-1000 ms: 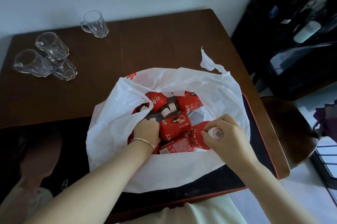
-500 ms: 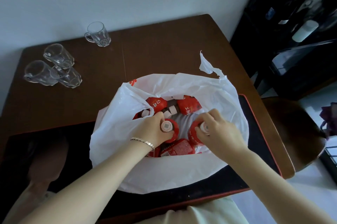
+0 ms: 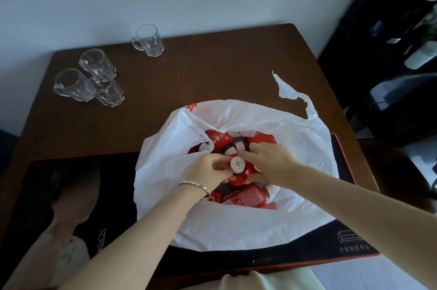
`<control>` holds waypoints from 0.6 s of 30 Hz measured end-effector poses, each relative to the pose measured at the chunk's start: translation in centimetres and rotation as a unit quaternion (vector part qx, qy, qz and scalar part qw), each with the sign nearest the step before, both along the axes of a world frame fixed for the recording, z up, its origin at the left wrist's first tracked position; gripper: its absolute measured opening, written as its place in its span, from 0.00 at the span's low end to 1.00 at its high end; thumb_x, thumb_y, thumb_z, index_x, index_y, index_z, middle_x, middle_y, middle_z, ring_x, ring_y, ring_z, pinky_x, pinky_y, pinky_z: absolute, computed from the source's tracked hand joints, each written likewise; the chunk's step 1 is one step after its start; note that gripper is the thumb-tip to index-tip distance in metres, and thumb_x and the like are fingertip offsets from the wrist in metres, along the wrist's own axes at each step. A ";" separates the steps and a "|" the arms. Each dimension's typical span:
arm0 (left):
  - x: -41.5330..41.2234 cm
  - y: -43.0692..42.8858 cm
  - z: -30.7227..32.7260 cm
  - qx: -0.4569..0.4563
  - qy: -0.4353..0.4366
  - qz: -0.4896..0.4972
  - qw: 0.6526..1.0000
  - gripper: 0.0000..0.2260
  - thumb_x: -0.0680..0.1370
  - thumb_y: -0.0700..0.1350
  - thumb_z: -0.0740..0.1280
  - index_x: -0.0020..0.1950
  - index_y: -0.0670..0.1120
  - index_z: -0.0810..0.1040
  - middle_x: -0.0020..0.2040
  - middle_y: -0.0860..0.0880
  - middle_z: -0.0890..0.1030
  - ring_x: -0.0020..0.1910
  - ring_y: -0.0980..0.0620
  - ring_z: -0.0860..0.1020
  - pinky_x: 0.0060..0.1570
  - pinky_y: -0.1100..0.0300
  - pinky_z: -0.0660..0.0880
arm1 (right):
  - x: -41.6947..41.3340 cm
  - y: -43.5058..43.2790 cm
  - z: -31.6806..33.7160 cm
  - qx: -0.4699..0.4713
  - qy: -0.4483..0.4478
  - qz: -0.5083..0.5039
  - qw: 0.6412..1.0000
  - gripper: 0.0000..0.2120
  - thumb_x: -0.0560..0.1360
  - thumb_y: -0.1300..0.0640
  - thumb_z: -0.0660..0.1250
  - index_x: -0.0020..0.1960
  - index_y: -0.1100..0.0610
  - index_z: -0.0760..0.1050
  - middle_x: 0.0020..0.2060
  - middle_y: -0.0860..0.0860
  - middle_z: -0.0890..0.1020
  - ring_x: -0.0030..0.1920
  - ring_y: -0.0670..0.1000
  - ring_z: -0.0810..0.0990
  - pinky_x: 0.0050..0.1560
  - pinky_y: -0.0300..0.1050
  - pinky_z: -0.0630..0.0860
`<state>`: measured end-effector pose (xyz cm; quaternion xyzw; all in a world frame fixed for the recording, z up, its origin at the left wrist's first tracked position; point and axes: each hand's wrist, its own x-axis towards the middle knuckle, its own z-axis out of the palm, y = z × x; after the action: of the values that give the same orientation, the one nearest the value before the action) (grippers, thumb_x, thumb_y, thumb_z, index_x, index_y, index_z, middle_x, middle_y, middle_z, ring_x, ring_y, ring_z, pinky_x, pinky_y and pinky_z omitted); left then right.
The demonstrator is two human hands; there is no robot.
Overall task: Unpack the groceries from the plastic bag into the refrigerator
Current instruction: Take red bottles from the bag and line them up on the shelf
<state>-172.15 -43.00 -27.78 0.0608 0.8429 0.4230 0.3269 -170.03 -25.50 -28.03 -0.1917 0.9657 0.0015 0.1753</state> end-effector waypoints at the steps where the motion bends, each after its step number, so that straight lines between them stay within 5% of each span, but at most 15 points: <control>1: 0.1 -0.1 0.1 -0.008 0.010 -0.002 1.000 0.12 0.75 0.44 0.68 0.58 0.51 0.80 0.48 0.51 0.84 0.46 0.54 0.81 0.45 0.68 0.74 | 0.3 -0.1 -0.6 -0.040 0.048 -0.016 0.998 0.30 0.71 0.38 0.66 0.68 0.48 0.64 0.53 0.49 0.75 0.50 0.50 0.75 0.40 0.41 0.67; 5: 0.2 -0.7 -0.1 0.019 -0.041 0.012 0.999 0.17 0.76 0.37 0.63 0.62 0.52 0.77 0.50 0.52 0.82 0.52 0.54 0.78 0.46 0.72 0.71 | 0.8 -1.3 -2.6 -0.111 0.230 -0.032 0.966 0.29 0.60 0.35 0.70 0.53 0.51 0.69 0.32 0.46 0.78 0.30 0.48 0.76 0.23 0.36 0.60; 9: 0.0 -1.1 -0.1 0.056 -0.093 0.033 0.994 0.23 0.73 0.30 0.60 0.64 0.48 0.76 0.51 0.47 0.83 0.54 0.50 0.79 0.60 0.59 0.74 | 0.7 -1.6 -3.7 -0.126 0.221 -0.007 0.967 0.28 0.62 0.33 0.65 0.50 0.55 0.79 0.34 0.50 0.78 0.27 0.50 0.74 0.19 0.39 0.67; 13: -0.1 -1.7 -0.6 0.062 -0.108 0.033 0.992 0.27 0.70 0.27 0.56 0.62 0.48 0.78 0.52 0.46 0.83 0.53 0.51 0.81 0.61 0.54 0.74 | 0.2 -1.6 -3.8 -0.127 0.186 -0.005 0.974 0.28 0.62 0.32 0.64 0.48 0.53 0.80 0.31 0.48 0.77 0.26 0.49 0.74 0.19 0.38 0.65; 18: -0.7 -2.2 -0.5 0.036 -0.087 -0.021 0.995 0.29 0.70 0.25 0.55 0.65 0.47 0.76 0.58 0.49 0.79 0.57 0.55 0.75 0.54 0.69 0.72 | -0.8 -1.4 -3.1 -0.113 0.140 0.024 0.983 0.26 0.62 0.31 0.64 0.46 0.50 0.78 0.28 0.43 0.75 0.26 0.44 0.73 0.25 0.30 0.45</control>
<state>-172.88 -45.19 -28.26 0.0530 0.7940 0.4498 0.4056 -170.83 -26.88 -31.16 -0.2317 0.9696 -0.0767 0.0153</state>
